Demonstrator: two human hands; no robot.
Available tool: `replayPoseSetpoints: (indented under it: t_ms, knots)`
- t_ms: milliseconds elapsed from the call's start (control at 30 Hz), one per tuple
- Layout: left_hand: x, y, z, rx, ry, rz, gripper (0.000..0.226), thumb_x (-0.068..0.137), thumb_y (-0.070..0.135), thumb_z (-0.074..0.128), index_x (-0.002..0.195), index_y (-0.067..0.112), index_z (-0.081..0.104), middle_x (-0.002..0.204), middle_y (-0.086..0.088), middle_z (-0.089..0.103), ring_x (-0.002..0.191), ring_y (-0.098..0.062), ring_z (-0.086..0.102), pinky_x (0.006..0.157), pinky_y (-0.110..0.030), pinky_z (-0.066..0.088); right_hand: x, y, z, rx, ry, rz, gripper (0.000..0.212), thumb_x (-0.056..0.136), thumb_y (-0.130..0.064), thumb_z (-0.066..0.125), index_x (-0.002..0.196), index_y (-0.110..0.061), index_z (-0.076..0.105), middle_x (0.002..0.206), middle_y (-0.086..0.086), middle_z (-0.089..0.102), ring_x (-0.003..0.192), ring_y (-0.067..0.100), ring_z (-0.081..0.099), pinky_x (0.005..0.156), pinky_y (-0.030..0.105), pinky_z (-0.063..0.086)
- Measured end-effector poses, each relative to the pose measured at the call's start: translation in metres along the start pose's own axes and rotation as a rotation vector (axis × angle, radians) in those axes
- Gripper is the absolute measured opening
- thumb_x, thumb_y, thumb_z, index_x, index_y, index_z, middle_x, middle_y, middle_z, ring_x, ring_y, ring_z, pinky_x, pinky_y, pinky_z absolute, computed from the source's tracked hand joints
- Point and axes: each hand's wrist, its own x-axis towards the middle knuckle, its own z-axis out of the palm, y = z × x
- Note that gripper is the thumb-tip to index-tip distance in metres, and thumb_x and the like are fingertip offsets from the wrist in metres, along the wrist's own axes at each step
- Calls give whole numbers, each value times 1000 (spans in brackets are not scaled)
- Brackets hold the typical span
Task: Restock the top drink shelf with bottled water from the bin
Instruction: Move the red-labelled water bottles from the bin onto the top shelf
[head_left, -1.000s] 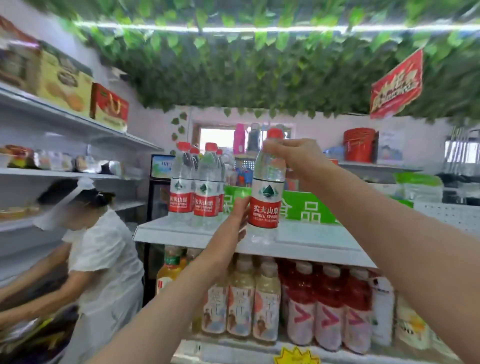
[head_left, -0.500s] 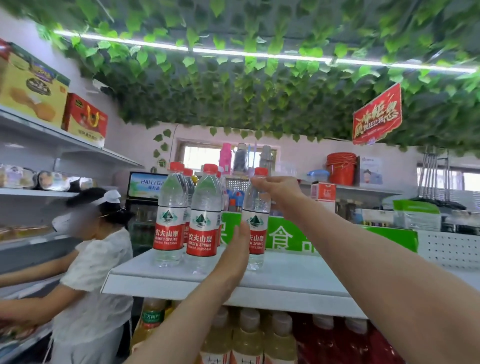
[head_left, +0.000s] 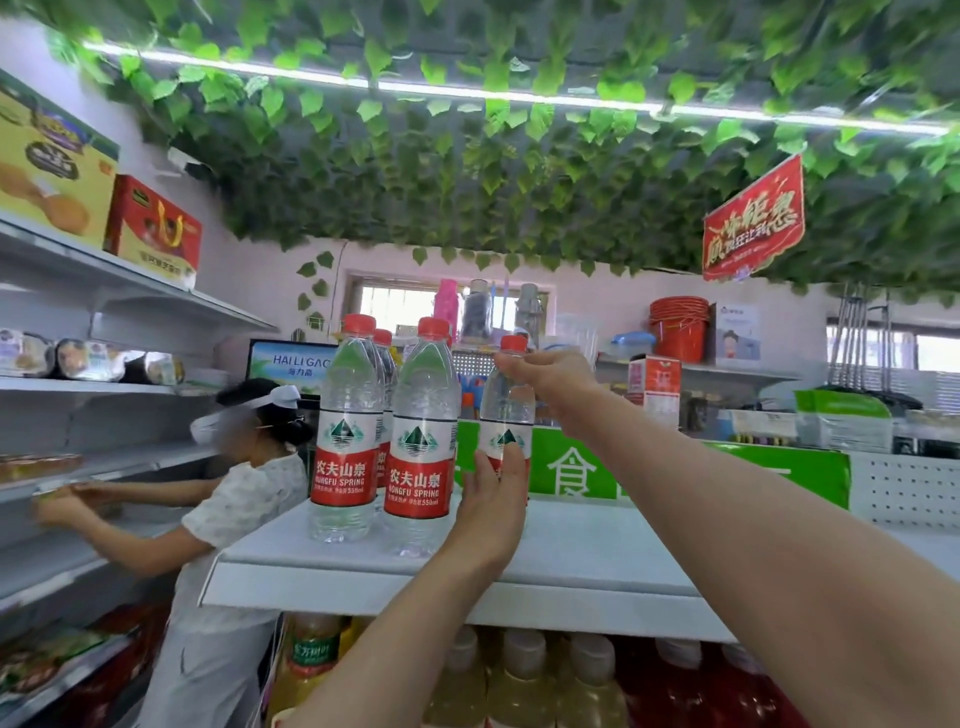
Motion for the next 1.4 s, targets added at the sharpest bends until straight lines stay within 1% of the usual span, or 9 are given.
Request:
replayPoseSetpoints:
  t_ms: [200,467,633,833,1033,1167,1200,1300,1400]
  knots:
    - [17,0,4,8,51,-92,80,97,67,12,158,21,-8,167,-9,-6,154,-25,-5,123,-49,1,9,6,8,14,-6,-3,78,68,-52,87,129,-7,68,130,14,68,123,32,62,109,58,46]
    - [22,-2,6,-17,64,-118,81,96,70,12,158,23,-10,167,-6,-10,153,-23,-8,123,-51,0,13,10,12,1,-17,-28,74,75,-50,84,132,-7,66,132,11,67,123,29,63,111,55,44]
    - [22,-2,6,-9,70,-100,80,96,69,12,158,22,-8,167,-7,-7,154,-24,-6,123,-51,1,12,11,13,24,-31,-13,90,56,-57,83,131,-8,67,131,11,68,124,29,62,109,56,47]
    - [18,-5,6,6,71,-85,81,95,70,11,158,24,-9,167,-5,-11,153,-23,-10,123,-48,-1,14,15,12,-22,-27,-9,97,55,-66,80,134,-11,65,136,10,65,127,30,60,110,56,45]
    - [11,-3,6,94,130,-15,79,98,65,14,160,17,-1,167,-8,-4,154,-23,-4,124,-45,1,10,15,4,-91,-13,40,73,82,-63,72,133,-11,66,134,7,66,124,30,61,111,52,46]
    - [0,2,10,174,183,38,75,102,58,17,159,11,7,167,-10,3,153,-23,0,124,-44,3,-11,4,-27,-284,19,16,67,89,-63,65,132,-12,65,106,0,70,95,19,65,97,40,52]
    - [-4,3,12,194,185,46,74,102,57,17,159,11,11,166,-10,7,153,-23,3,124,-44,5,-20,1,-38,-328,19,-5,65,90,-61,66,133,-13,65,105,1,70,90,17,64,95,40,54]
    - [-23,11,19,242,199,52,70,103,56,19,154,9,27,163,-12,21,151,-25,14,121,-46,13,-49,-9,-73,-467,17,-66,64,90,-55,69,139,-15,61,136,8,62,113,24,63,105,42,51]
    - [-49,25,27,268,223,30,71,101,59,27,152,10,30,159,-11,27,147,-27,22,119,-44,20,-83,-18,-107,-626,-45,-104,62,88,-45,77,141,-19,58,145,11,56,128,28,56,111,43,45]
